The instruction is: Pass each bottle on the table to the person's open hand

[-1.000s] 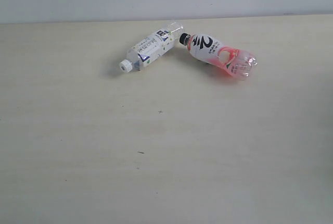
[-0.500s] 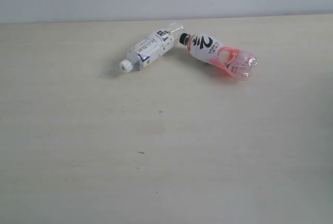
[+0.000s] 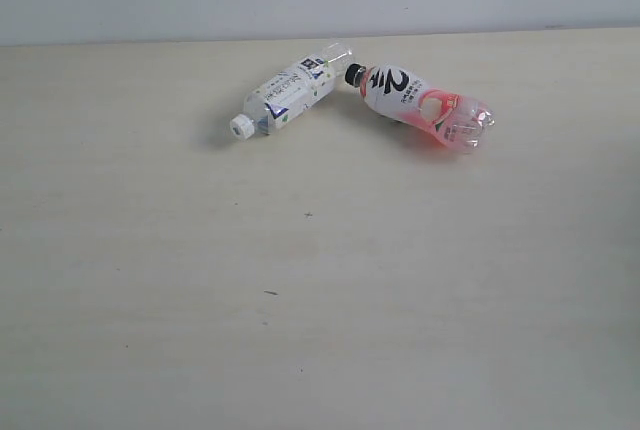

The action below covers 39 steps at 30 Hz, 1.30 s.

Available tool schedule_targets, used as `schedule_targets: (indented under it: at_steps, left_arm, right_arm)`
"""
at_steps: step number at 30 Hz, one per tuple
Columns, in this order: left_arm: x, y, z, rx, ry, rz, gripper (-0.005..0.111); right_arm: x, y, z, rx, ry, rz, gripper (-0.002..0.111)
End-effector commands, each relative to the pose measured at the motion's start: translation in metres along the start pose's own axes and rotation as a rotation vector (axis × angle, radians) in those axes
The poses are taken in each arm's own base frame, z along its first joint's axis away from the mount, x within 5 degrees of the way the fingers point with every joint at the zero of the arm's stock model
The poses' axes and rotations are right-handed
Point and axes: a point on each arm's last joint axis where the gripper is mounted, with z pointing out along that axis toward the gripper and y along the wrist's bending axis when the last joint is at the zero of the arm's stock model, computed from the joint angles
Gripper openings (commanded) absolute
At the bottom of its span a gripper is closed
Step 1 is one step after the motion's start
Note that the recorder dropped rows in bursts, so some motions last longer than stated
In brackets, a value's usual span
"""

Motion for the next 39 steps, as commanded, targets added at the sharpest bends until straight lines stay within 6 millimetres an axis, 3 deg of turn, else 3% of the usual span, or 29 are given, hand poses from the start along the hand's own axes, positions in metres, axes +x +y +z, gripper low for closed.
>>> schedule_targets:
  at_steps: [1, 39]
  left_arm:
    - [-0.0003, -0.0004, -0.0005, 0.007, -0.006, -0.001, 0.0]
    - [-0.0003, -0.0004, -0.0005, 0.007, -0.006, -0.001, 0.0]
  right_arm:
    - [0.0005, -0.0001, 0.0004, 0.006, -0.008, 0.006, 0.002]
    - [-0.0035, 0.0048, 0.0001, -0.049, -0.051, 0.074, 0.002]
